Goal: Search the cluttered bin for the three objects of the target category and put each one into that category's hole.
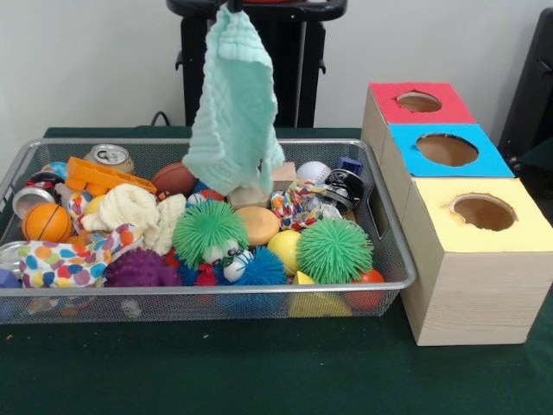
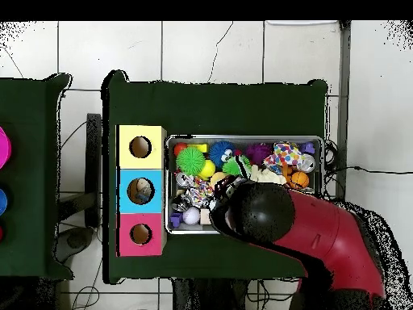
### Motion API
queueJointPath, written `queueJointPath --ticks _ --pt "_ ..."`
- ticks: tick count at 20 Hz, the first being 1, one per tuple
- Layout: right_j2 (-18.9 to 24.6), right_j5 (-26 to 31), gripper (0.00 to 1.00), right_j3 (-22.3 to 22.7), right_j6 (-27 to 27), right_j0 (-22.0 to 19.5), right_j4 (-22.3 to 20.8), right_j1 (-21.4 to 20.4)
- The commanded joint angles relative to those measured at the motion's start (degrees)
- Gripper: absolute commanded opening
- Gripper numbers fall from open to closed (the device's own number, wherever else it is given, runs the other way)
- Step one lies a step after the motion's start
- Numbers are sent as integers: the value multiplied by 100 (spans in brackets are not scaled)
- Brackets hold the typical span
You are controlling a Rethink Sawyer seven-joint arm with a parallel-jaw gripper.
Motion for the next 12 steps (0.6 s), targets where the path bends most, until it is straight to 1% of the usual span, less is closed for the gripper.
queueJointPath --ticks 1,8,12 --pt "492 819 0 -196 -268 -190 163 44" --pt "523 1061 0 -429 -281 -226 159 70" --pt "556 1407 0 -731 -301 -246 135 72"
